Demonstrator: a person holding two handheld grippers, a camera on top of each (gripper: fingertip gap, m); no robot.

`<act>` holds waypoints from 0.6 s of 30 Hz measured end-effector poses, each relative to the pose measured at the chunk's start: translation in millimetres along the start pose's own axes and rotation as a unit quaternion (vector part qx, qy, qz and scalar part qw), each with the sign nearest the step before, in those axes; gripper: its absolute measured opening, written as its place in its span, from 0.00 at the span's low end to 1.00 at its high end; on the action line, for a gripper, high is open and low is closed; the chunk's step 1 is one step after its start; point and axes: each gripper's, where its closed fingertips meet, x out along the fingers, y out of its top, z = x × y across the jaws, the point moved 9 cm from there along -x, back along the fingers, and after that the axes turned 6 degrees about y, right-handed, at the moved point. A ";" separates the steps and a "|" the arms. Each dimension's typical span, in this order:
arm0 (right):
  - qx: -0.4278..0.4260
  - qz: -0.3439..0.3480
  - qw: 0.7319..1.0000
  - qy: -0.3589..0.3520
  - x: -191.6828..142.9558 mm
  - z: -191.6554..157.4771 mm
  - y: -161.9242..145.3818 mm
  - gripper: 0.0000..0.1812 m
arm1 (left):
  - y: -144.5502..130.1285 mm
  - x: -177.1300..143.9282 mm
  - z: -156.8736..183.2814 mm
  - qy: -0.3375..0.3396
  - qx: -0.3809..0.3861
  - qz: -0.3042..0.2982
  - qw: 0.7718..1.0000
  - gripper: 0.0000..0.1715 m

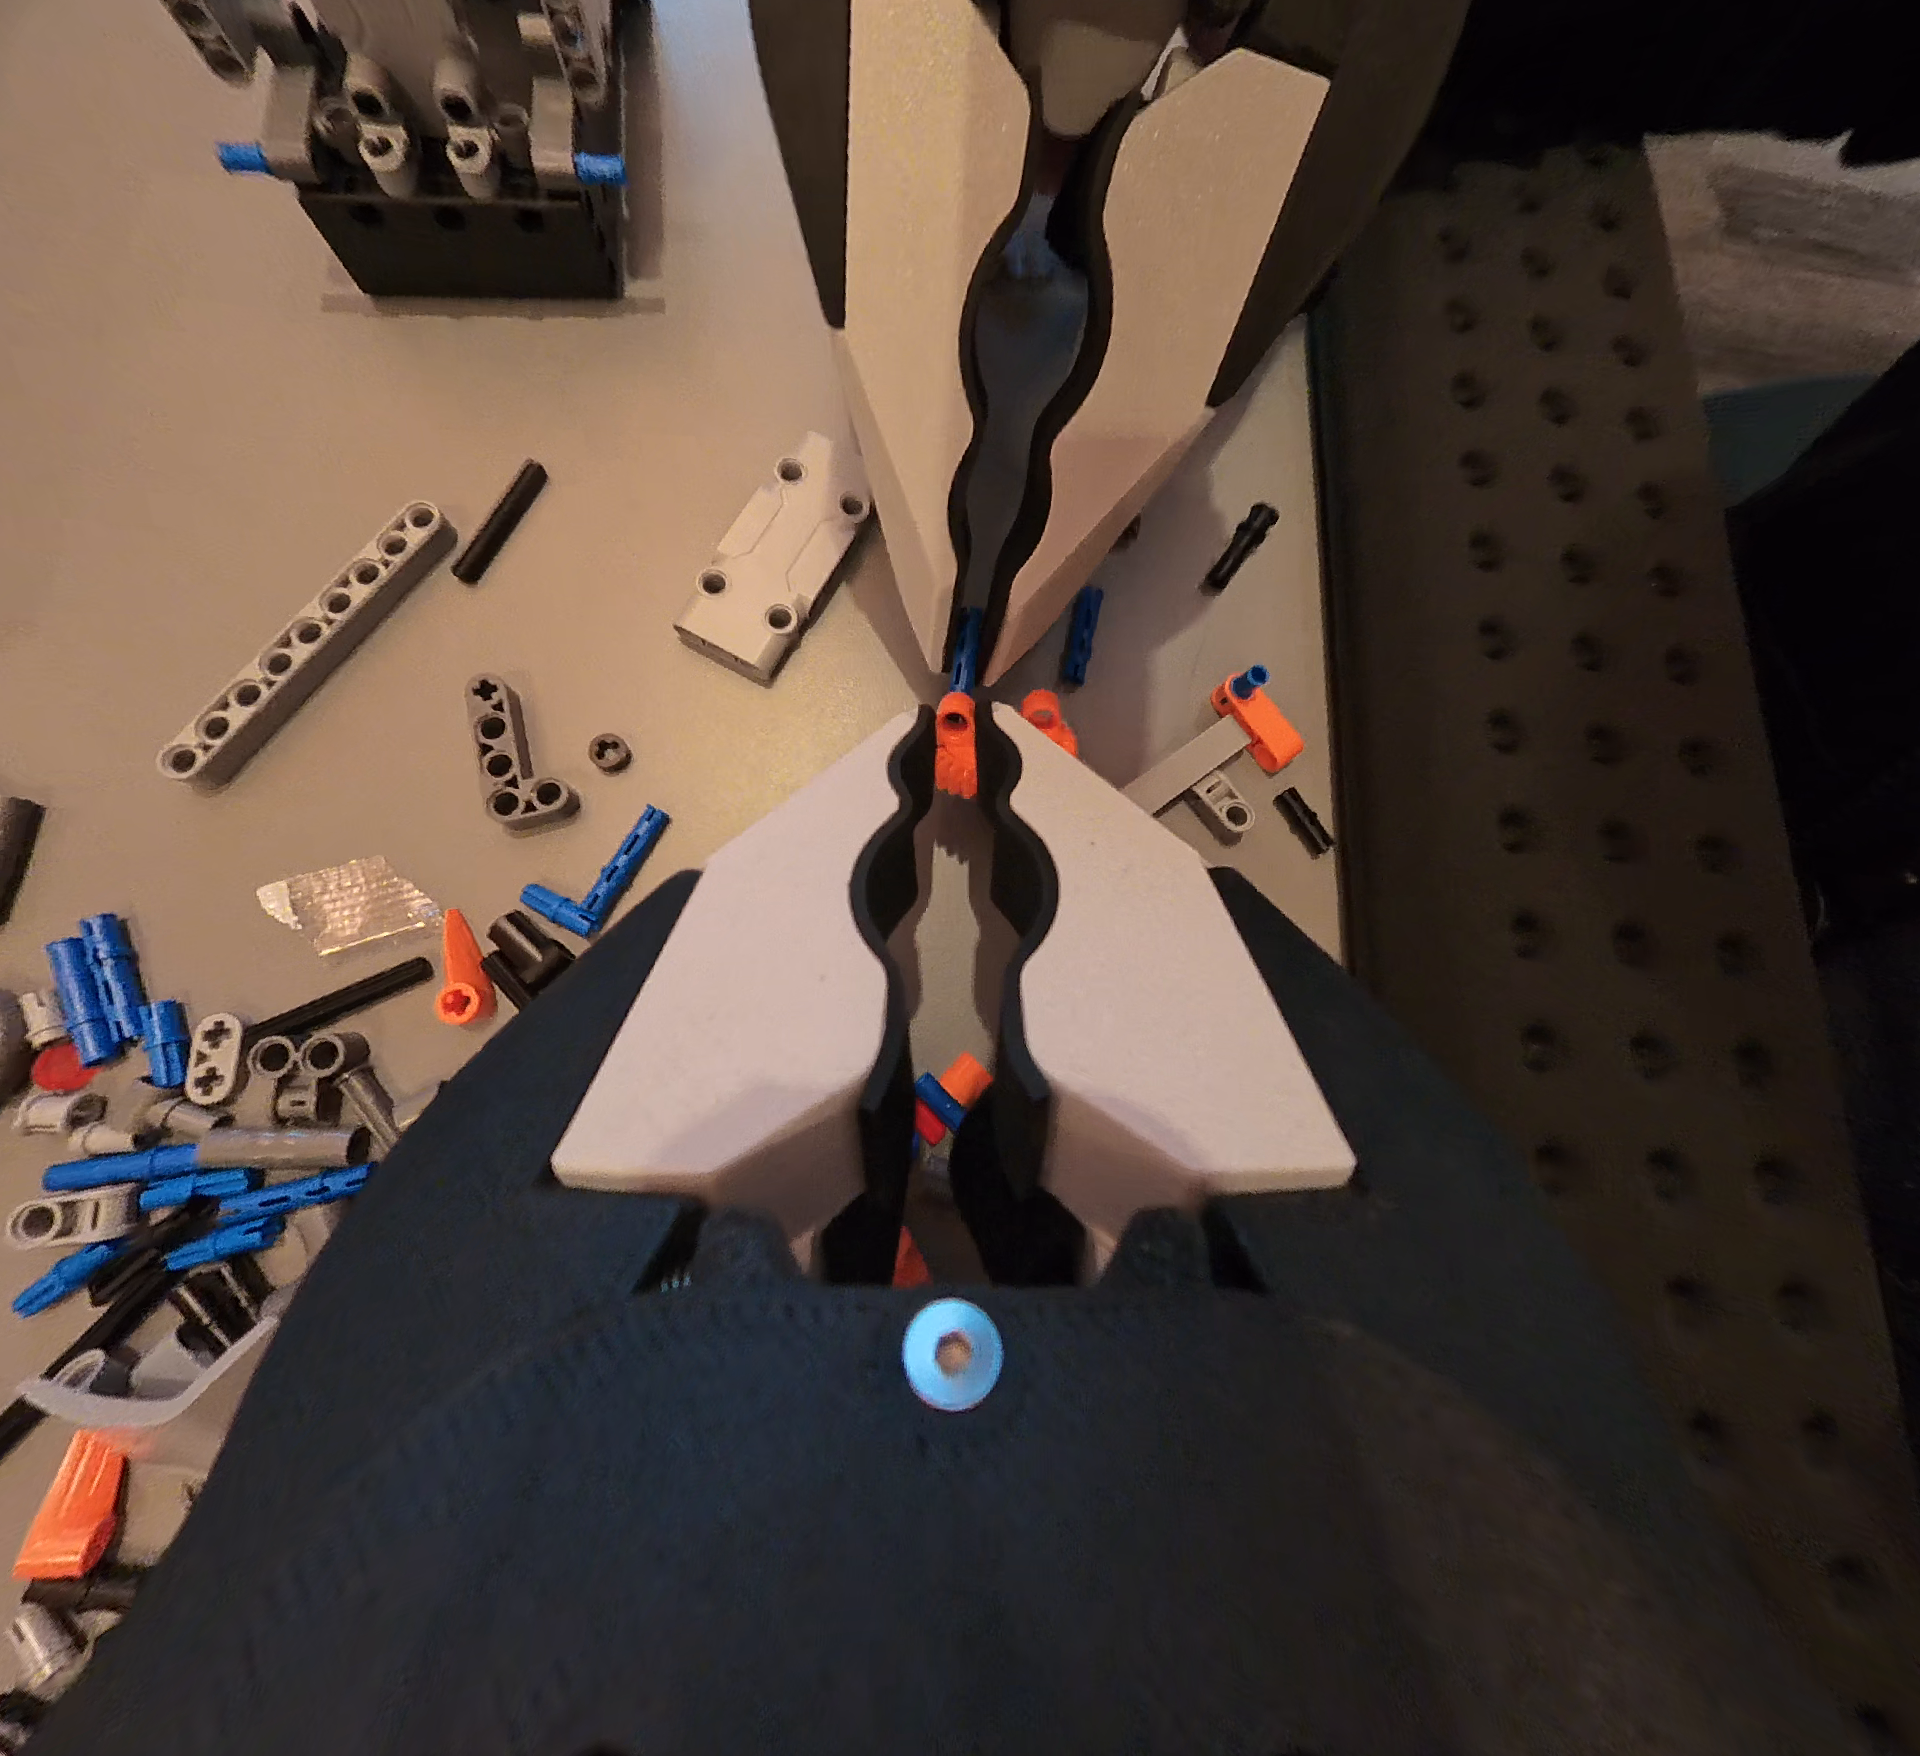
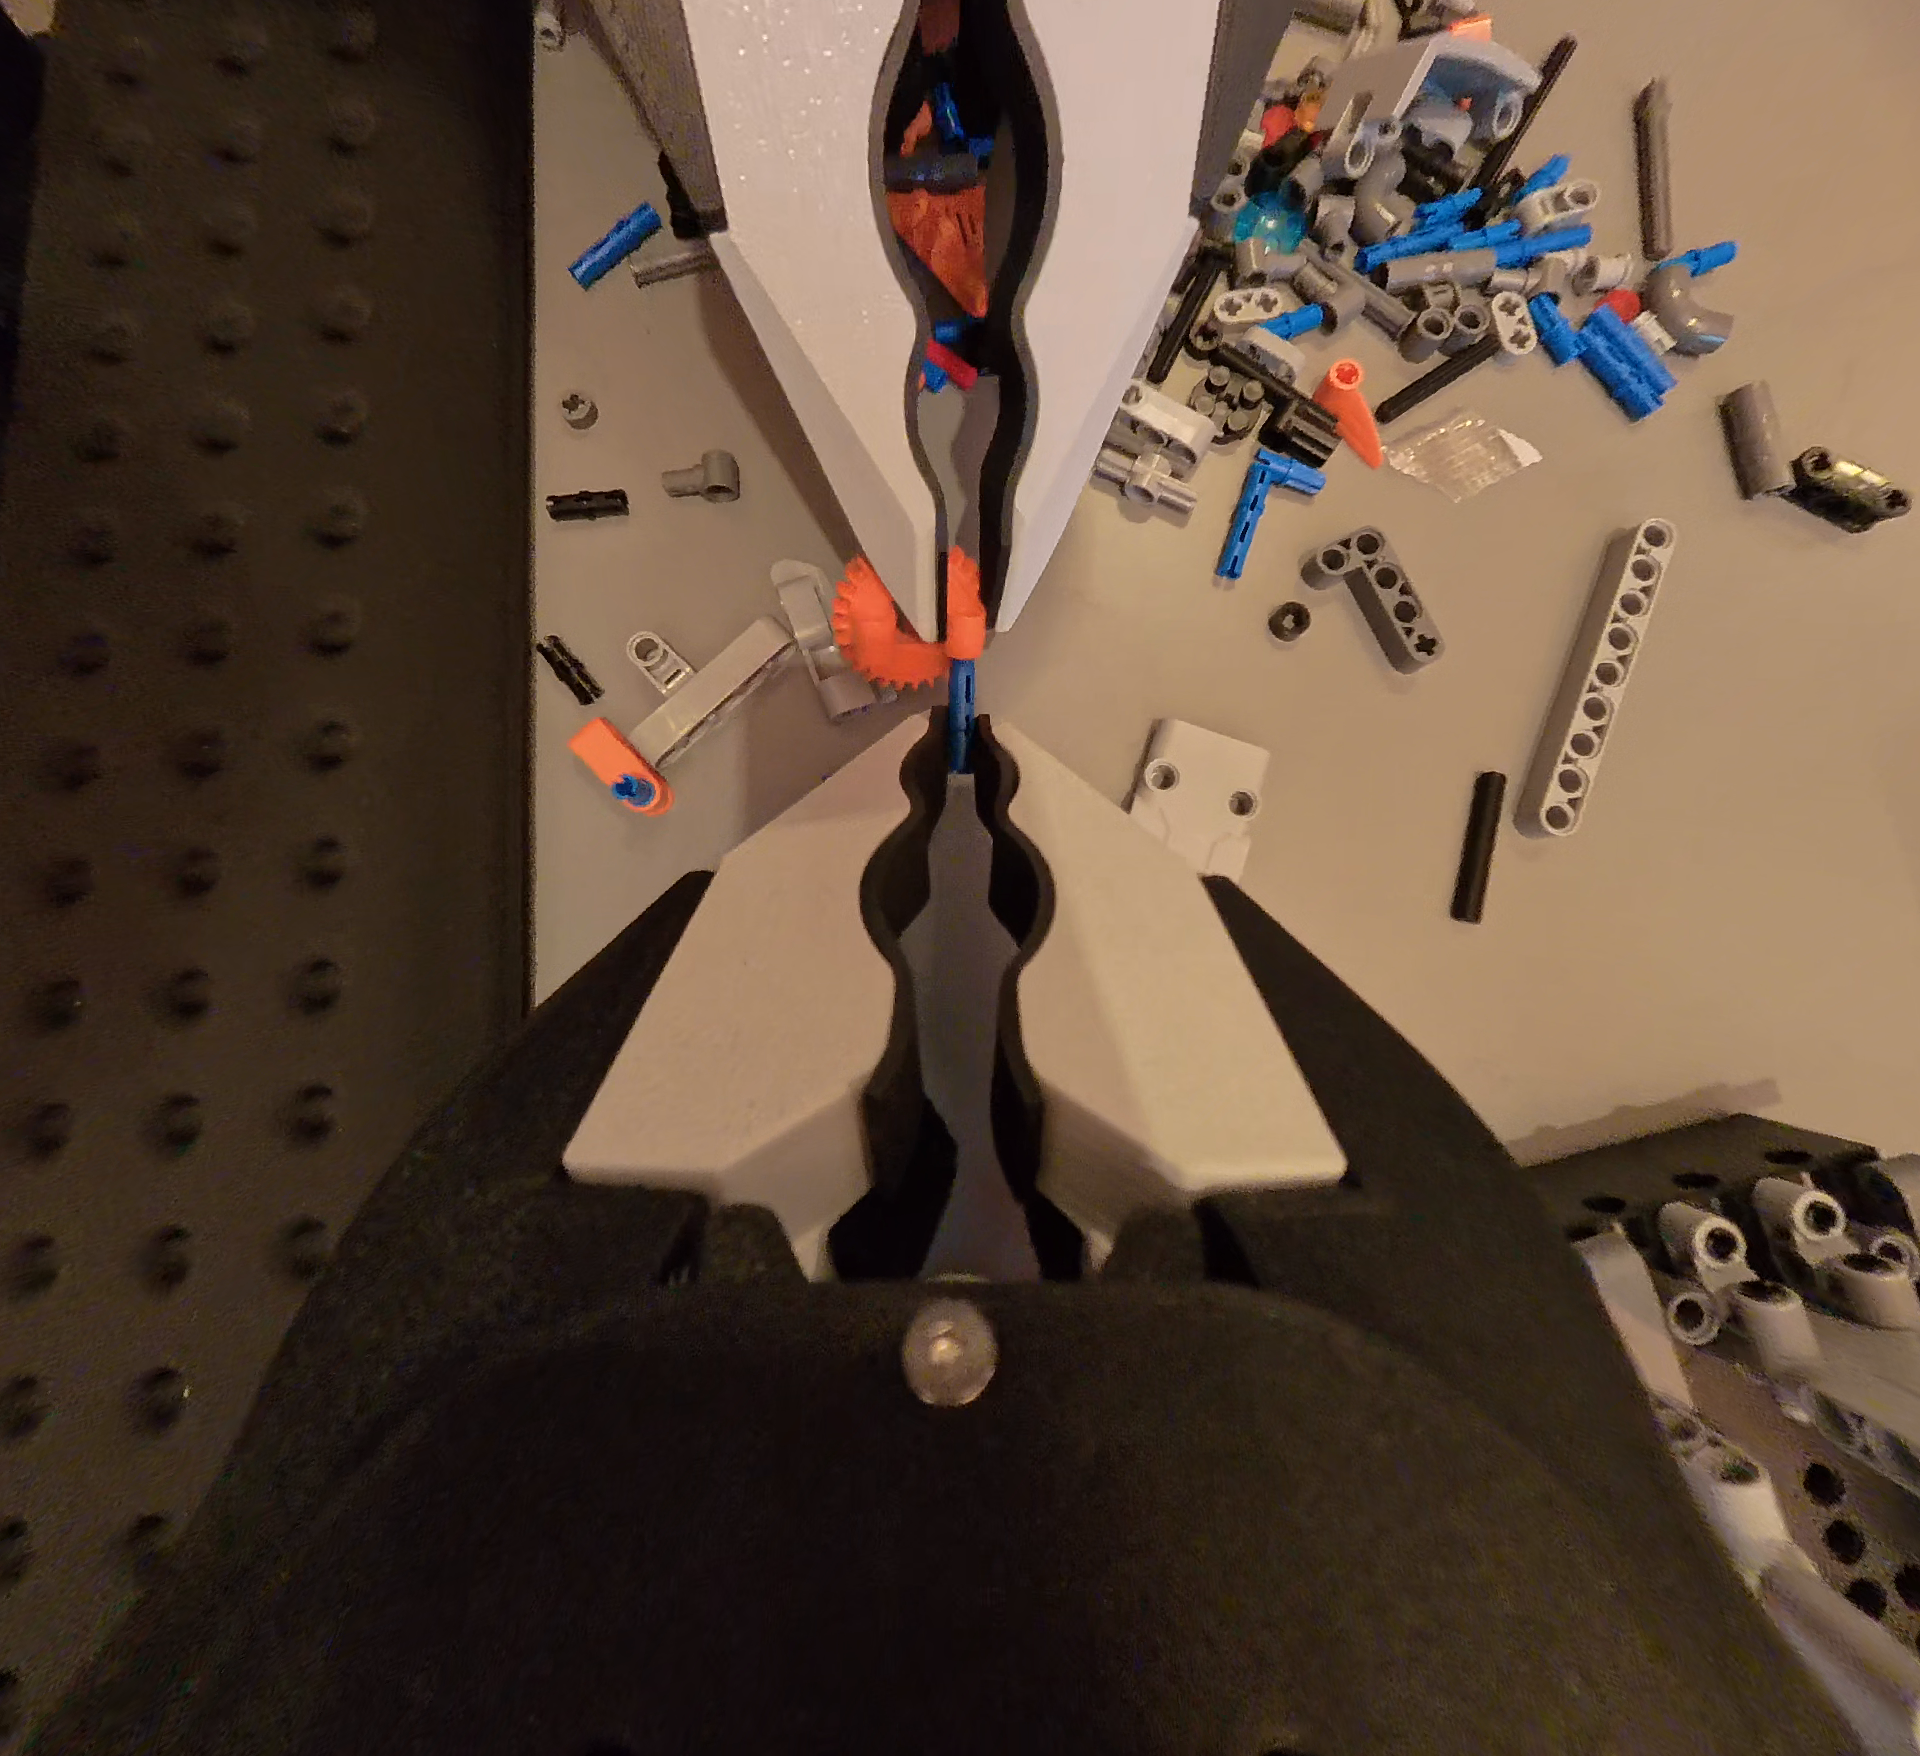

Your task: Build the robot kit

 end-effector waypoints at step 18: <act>-0.006 0.157 0.987 -0.047 -45.8 -3.3 22.8 0.01 | 18.1 -39.7 -14.4 -0.066 -0.104 0.215 0.969 0.03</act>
